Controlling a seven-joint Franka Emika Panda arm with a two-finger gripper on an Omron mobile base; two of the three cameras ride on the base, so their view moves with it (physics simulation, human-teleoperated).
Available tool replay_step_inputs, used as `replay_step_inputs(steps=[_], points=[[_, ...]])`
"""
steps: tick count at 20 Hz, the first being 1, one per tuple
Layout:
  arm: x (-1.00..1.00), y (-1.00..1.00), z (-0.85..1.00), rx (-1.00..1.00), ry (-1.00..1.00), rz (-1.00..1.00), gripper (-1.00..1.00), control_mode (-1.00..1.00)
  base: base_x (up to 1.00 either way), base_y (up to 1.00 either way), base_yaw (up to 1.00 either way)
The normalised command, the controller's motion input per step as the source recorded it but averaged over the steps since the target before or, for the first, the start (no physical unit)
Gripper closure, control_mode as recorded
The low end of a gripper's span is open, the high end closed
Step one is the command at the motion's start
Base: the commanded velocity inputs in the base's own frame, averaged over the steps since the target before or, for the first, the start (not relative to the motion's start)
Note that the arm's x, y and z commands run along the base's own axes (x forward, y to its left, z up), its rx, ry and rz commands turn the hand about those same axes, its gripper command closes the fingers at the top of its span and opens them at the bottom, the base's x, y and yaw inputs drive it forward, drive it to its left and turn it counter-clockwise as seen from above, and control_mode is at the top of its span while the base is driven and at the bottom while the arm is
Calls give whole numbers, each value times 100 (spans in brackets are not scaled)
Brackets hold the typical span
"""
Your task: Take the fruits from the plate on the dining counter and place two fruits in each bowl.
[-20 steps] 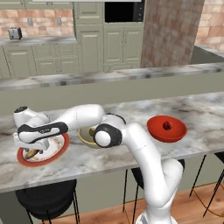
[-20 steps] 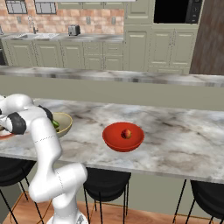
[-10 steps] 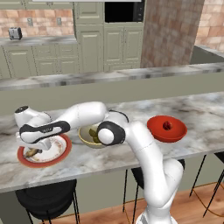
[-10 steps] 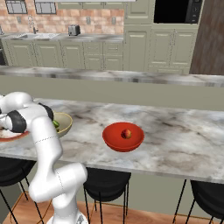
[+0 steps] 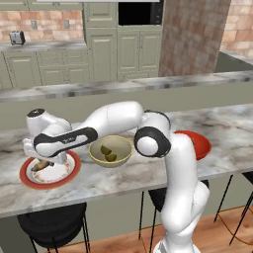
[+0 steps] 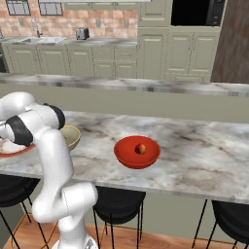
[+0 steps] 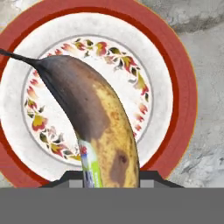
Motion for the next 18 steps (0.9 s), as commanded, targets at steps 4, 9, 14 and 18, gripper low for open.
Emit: replay_step_inputs(steps=[4,9,14,18], points=[[-56,-86,18,15,-27,0,100,-100,0,0,0],[-14,-84,30,11,-2,-18,100,-100,0,0,0],[-10,-82,61,16,20,-21,100,-100,0,0,0],[-19,-87,56,11,21,-12,100,-100,0,0,0]])
